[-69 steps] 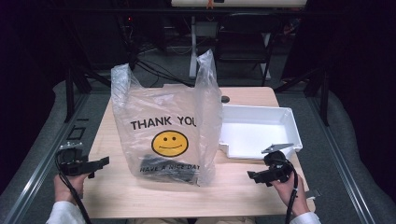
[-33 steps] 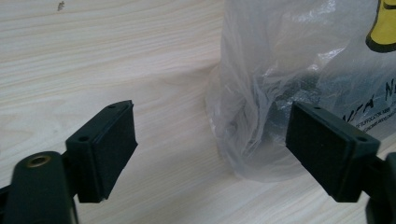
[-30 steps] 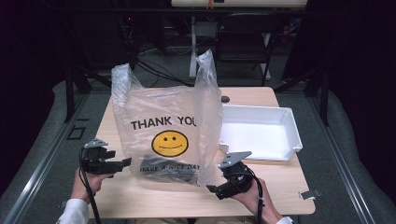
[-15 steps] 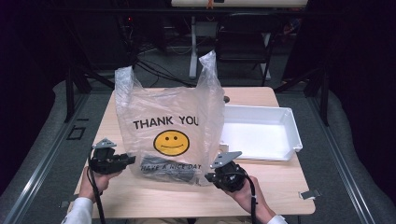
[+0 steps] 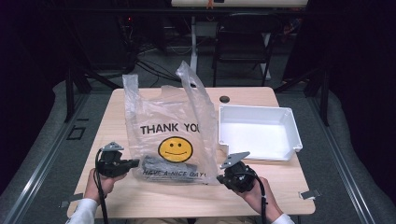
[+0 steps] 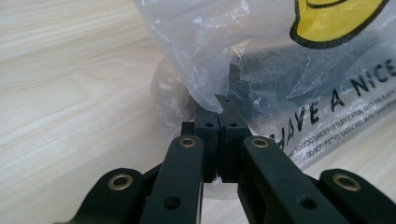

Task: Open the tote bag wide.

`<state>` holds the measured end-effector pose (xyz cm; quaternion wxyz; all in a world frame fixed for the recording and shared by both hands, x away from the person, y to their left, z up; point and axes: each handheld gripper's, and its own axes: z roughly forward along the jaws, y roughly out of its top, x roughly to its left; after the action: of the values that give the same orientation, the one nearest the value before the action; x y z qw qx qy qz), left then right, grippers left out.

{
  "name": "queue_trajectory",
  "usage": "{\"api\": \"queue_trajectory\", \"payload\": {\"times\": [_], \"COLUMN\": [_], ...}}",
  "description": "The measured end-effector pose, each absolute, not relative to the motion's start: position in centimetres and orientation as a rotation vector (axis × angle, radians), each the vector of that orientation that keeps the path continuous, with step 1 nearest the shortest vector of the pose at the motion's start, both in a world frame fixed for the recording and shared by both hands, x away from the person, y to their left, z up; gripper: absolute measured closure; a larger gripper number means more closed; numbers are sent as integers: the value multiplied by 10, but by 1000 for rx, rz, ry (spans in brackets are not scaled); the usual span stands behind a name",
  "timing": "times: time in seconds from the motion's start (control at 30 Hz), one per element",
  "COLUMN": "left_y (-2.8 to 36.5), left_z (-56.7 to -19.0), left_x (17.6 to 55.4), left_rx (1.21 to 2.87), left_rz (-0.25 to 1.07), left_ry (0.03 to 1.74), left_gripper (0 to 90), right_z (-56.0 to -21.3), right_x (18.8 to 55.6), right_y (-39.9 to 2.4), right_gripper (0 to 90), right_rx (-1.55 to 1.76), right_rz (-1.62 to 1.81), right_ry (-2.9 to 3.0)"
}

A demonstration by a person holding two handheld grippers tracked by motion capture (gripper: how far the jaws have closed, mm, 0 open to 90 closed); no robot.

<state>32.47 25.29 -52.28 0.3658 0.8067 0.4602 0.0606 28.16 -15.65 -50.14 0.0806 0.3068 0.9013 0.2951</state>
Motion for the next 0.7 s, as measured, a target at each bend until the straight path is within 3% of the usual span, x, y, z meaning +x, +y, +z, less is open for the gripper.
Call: {"api": "queue_trajectory", "payload": {"times": [0.7], "left_y": [220], "left_z": [-524], "left_x": [313], "left_rx": [2162], "left_rz": [116], "left_ry": [1104], "left_gripper": [892], "right_z": [-519], "right_x": [296], "right_y": [-188], "right_gripper": [900], "right_rx": [1128], "right_rz": [685], "right_ry": [2698]}}
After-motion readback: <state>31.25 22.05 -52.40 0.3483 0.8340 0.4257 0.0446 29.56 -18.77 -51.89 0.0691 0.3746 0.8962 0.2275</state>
